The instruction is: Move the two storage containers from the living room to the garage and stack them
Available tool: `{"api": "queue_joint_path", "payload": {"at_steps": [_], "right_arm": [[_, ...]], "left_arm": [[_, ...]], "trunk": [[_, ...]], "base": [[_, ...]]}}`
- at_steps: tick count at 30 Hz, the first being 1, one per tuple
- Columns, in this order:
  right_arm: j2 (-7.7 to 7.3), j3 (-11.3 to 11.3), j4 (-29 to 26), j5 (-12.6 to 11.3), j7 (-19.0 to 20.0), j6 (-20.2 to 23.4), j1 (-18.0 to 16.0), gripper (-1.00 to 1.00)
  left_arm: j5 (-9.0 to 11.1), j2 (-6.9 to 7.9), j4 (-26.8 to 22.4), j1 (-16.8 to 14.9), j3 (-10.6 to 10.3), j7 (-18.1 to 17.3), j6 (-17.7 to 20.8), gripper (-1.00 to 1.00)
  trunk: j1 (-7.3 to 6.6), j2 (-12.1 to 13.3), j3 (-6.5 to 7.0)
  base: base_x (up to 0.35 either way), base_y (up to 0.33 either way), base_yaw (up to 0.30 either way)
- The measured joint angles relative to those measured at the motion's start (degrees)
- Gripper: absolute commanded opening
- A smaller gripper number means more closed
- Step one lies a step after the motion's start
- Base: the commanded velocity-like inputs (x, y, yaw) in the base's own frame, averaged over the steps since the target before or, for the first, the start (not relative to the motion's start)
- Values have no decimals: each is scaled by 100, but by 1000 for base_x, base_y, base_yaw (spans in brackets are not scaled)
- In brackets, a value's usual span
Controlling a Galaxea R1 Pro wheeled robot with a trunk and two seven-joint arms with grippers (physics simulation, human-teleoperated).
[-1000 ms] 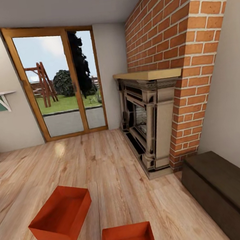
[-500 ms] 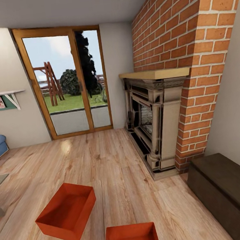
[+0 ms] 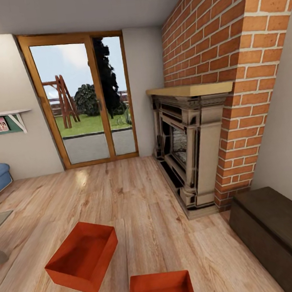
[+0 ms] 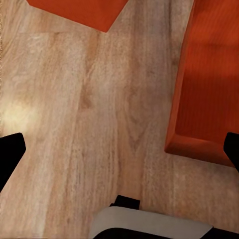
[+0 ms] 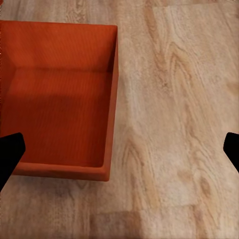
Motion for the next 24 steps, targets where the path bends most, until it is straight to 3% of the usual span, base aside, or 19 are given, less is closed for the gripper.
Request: {"api": "queue_joint_path", "payload": {"at_steps": [24], "right_arm": [[-11,-20,-38,15,-10,5,-5,100]], "left_arm": [[29,0,-166,-4,11,10,-26,100]], "trunk": [[0,0,0]], "base": [[0,0,3]]}}
